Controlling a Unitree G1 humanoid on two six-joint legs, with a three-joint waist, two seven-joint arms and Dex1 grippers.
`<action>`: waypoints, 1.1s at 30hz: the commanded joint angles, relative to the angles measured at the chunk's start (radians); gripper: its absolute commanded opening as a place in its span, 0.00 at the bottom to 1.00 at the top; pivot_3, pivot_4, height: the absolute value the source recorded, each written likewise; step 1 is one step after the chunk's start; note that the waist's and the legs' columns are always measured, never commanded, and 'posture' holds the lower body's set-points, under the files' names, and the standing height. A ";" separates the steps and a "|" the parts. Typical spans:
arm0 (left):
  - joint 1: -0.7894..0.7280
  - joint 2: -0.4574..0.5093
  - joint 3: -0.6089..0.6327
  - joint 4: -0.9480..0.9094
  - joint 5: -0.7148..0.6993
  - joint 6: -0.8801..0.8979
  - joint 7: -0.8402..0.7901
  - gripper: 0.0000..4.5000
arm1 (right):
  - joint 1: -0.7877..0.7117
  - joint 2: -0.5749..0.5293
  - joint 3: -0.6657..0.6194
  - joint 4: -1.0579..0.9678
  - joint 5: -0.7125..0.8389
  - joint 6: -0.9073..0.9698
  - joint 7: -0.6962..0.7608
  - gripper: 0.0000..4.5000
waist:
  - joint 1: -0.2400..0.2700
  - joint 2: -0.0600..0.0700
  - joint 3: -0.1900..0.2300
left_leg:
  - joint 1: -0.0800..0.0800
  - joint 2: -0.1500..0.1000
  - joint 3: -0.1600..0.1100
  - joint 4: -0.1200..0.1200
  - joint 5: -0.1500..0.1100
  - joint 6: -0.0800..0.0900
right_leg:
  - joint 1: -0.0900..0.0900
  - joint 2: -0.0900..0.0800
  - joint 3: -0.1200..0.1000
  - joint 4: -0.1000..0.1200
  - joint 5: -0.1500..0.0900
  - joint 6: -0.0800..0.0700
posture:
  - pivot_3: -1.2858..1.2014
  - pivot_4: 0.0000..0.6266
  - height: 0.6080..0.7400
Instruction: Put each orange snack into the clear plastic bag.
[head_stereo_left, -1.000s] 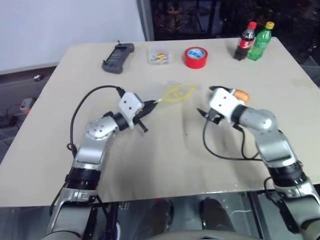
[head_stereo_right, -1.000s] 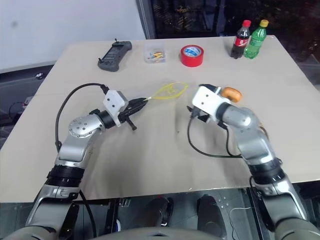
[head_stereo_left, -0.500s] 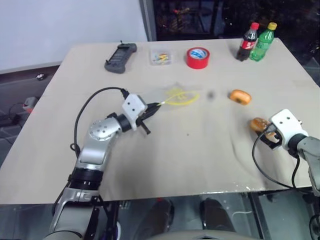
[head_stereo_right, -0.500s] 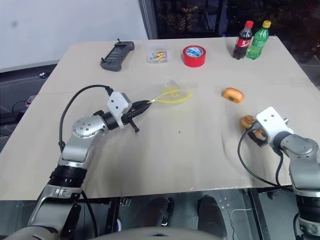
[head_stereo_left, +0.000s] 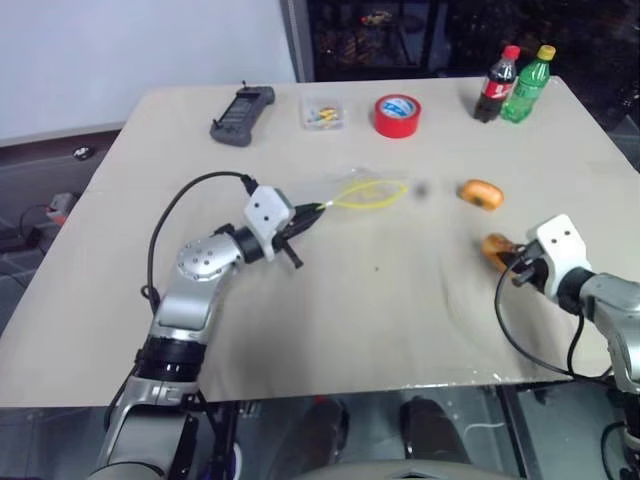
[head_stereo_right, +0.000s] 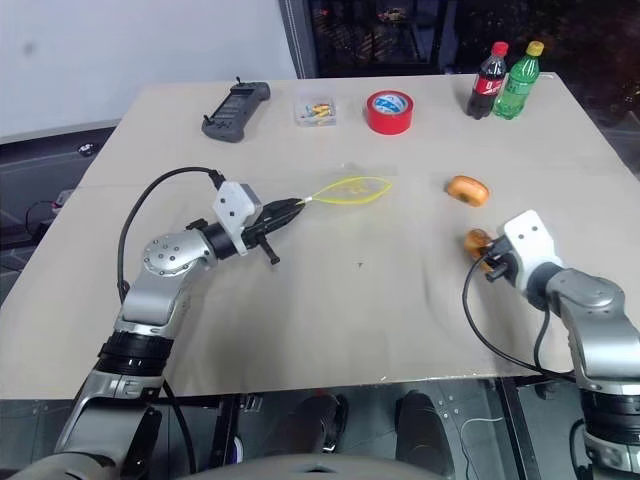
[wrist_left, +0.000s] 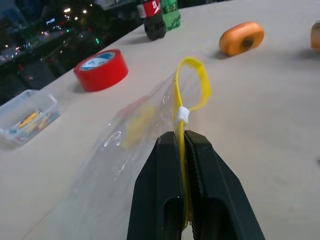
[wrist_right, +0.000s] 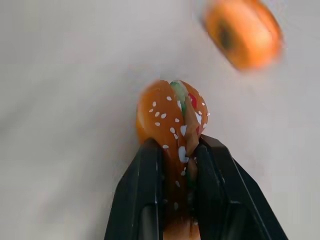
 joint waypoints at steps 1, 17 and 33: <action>0.017 0.007 0.020 -0.079 -0.031 0.005 -0.011 0.00 | -0.095 0.036 0.083 -0.054 0.042 -0.012 0.006 0.17 | -0.001 0.000 0.000 | 0.000 0.000 0.000 0.000 0.000 0.000 | 0.000 0.000 0.000 0.000 0.000 0.000 | 0.52 0.24 1.00; 0.134 0.039 -0.034 -0.244 0.000 -0.021 -0.054 0.00 | -0.450 0.253 0.381 0.206 -0.008 -0.072 -0.028 0.17 | 0.000 0.000 0.000 | -0.002 0.000 -0.002 0.000 0.000 0.000 | 0.000 0.000 -0.002 -0.003 0.000 -0.001 | 0.52 0.24 1.00; 0.169 0.063 -0.058 -0.250 0.017 -0.064 -0.092 0.00 | -0.547 0.503 0.230 0.546 0.070 -0.073 -0.200 0.17 | -0.012 0.001 0.000 | -0.001 0.001 -0.002 -0.001 0.000 0.000 | 0.000 0.002 -0.002 -0.003 0.001 -0.002 | 0.52 0.24 1.00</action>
